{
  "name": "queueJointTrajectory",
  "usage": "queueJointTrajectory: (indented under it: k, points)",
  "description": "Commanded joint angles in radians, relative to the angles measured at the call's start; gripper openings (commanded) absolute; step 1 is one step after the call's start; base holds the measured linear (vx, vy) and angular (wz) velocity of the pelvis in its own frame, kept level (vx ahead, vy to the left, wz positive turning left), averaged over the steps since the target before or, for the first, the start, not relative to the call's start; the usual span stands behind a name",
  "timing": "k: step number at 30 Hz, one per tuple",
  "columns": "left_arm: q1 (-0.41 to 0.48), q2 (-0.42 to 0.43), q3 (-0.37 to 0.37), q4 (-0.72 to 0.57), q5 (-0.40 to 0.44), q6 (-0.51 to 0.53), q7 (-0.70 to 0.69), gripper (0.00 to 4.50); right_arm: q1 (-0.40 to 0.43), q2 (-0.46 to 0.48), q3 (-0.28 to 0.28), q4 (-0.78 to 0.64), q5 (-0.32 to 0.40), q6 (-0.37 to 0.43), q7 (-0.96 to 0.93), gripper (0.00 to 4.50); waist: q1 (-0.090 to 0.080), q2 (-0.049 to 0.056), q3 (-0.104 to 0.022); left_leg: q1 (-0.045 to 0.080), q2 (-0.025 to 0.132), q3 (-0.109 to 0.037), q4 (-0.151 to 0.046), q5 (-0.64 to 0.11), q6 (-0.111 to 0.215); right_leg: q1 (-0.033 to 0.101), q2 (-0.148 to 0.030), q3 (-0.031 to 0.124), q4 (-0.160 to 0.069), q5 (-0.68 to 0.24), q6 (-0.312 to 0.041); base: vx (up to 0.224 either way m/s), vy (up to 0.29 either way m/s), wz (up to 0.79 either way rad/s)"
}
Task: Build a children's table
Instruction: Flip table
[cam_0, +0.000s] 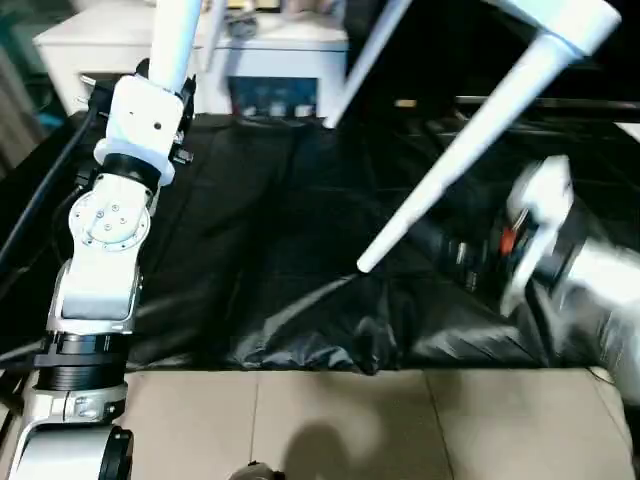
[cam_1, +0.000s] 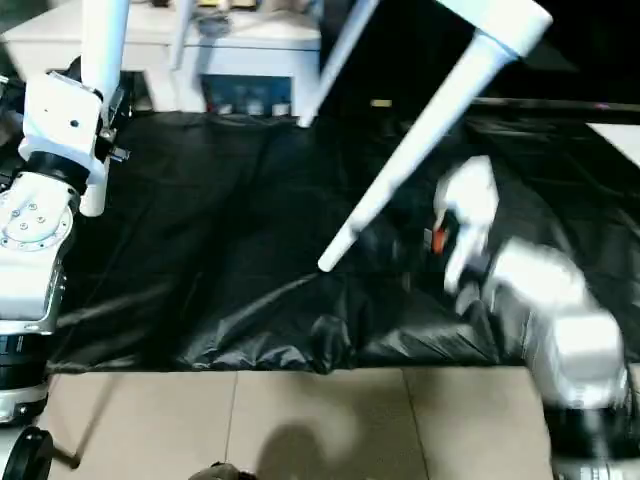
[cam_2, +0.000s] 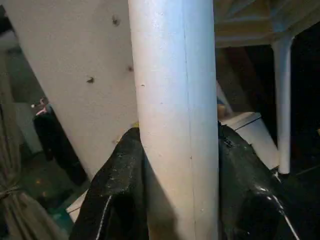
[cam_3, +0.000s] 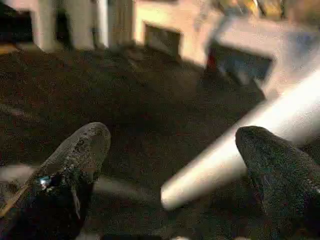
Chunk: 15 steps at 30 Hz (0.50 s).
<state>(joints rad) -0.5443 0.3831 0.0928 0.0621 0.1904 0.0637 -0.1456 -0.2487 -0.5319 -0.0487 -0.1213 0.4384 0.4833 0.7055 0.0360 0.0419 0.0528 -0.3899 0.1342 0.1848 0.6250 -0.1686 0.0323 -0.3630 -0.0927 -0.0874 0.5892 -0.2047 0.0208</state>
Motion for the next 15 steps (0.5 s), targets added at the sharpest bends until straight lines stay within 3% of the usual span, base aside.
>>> queueJointTrajectory:
  k: [1, 2, 3, 4, 5, 6, 7, 8, 9, 10, 12, 13, 14, 15]
  points:
    - [0.048, 0.01, -0.085, 0.059, 0.034, 0.033, -0.065, 1.66, 0.007, 0.012, -0.009, 0.012, -0.018, 0.043, -0.058, 4.5, -0.011, 0.027, -0.026, 0.007, 0.108, -0.075, -0.207, -1.012, -0.215, 0.028, -0.008, -0.016, -0.004, -0.478, -0.07, -0.066, 0.014, -0.08]
    - [0.051, 0.013, -0.084, 0.058, 0.033, 0.033, -0.067, 1.66, 0.009, 0.016, -0.011, 0.018, -0.021, 0.05, -0.075, 4.5, 0.053, 0.045, -0.033, -0.096, 0.085, -0.009, -0.289, -1.072, -0.254, 0.103, 0.021, -0.035, 0.165, -0.208, -0.096, -0.066, 0.014, -0.08]
    - [0.054, 0.015, -0.083, 0.057, 0.033, 0.033, -0.069, 1.66, 0.009, 0.02, -0.01, 0.031, -0.033, 0.042, -0.092, 4.5, 0.069, 0.013, -0.041, -0.091, 0.077, 0.013, -0.282, -0.964, -0.217, 0.1, 0.026, 0.001, 0.18, -0.25, -0.079, -0.111, -0.022, 0.03]
    - [0.057, 0.018, -0.082, 0.055, 0.032, 0.033, -0.07, 1.66, 0.008, 0.027, -0.011, 0.043, -0.041, 0.033, -0.107, 4.5, 0.039, -0.053, -0.058, 0.068, 0.055, -0.011, -0.056, -0.607, -0.231, -0.057, -0.1, 0.092, 0.01, -0.802, -0.035, -0.027, -0.096, 0.04]
    - [0.06, 0.02, -0.081, 0.054, 0.031, 0.034, -0.072, 1.66, 0.004, 0.038, -0.016, 0.059, -0.049, 0.019, -0.123, 4.5, 0.015, -0.083, -0.051, 0.108, 0.0, -0.068, 0.119, -0.283, -0.145, -0.139, -0.135, 0.107, -0.119, -0.982, -0.035, -0.027, -0.096, 0.04]
    - [0.063, 0.022, -0.081, 0.052, 0.031, 0.034, -0.073, 1.66, -0.003, 0.051, -0.024, 0.076, -0.055, 0.011, -0.142, 4.5, 0.022, -0.042, -0.032, -0.03, -0.013, -0.129, 0.12, -0.08, -0.082, 0.01, -0.168, 0.163, -0.119, -0.973, -0.088, 0.093, -0.044, -0.27]
    - [0.066, 0.024, -0.08, 0.05, 0.03, 0.035, -0.075, 1.66, -0.011, 0.062, -0.031, 0.093, -0.06, 0.002, -0.159, 4.5, 0.033, -0.024, -0.027, 0.009, 0.016, -0.131, 0.067, -0.134, -0.119, 0.003, -0.131, 0.105, -0.096, -0.847, -0.115, 0.0, 0.0, 0.0]
    - [0.069, 0.026, -0.079, 0.046, 0.03, 0.036, -0.076, 1.66, -0.024, 0.073, -0.039, 0.115, -0.068, -0.014, -0.178, 4.5, 0.029, -0.006, -0.039, 0.035, 0.038, -0.136, 0.018, -0.231, -0.139, -0.009, -0.092, 0.079, -0.067, -0.727, -0.132, 0.0, 0.0, 0.0]
    - [0.071, 0.027, -0.079, 0.045, 0.031, 0.037, -0.076, 1.66, -0.029, 0.077, -0.042, 0.124, -0.072, -0.021, -0.185, 4.5, 0.002, 0.002, -0.033, 0.035, 0.084, -0.159, -0.063, -0.509, -0.175, -0.018, -0.027, 0.068, -0.016, -0.45, -0.143, -0.094, -0.003, 0.19]
    - [0.072, 0.028, -0.078, 0.043, 0.03, 0.038, -0.076, 1.66, -0.04, 0.087, -0.05, 0.143, -0.075, -0.035, -0.199, 4.5, -0.007, 0.022, -0.053, 0.042, 0.09, -0.165, -0.084, -0.573, -0.174, 0.007, -0.038, 0.068, 0.002, -0.217, -0.175, -0.08, 0.007, 0.12]
    - [0.082, 0.033, -0.077, 0.036, 0.03, 0.042, -0.078, 1.66, -0.102, 0.139, -0.091, 0.231, -0.073, -0.108, -0.25, 4.5, -0.017, 0.026, -0.055, 0.026, 0.08, -0.152, -0.096, -0.508, -0.144, 0.03, -0.056, 0.062, -0.011, -0.117, -0.2, -0.04, 0.004, 0.06]
    - [0.082, 0.033, -0.077, 0.036, 0.03, 0.042, -0.078, 1.66, -0.102, 0.139, -0.091, 0.231, -0.073, -0.108, -0.25, 4.5, -0.024, 0.017, -0.05, 0.017, 0.073, -0.143, -0.095, -0.516, -0.141, 0.031, -0.067, 0.063, -0.03, -0.219, -0.196, 0.0, 0.0, 0.0]
    - [0.085, 0.035, -0.077, 0.035, 0.029, 0.043, -0.078, 1.66, -0.119, 0.152, -0.101, 0.254, -0.067, -0.128, -0.255, 4.5, -0.022, 0.015, -0.049, 0.018, 0.072, -0.139, -0.093, -0.526, -0.141, 0.029, -0.068, 0.064, -0.037, -0.276, -0.187, 0.0, 0.0, 0.0]
    - [0.089, 0.04, -0.079, 0.035, 0.027, 0.044, -0.079, 1.66, -0.157, 0.165, -0.1, 0.313, -0.072, -0.181, -0.256, 4.5, -0.021, 0.01, -0.048, 0.024, 0.068, -0.129, -0.087, -0.53, -0.138, 0.017, -0.074, 0.07, -0.05, -0.36, -0.175, 0.0, 0.0, 0.0]
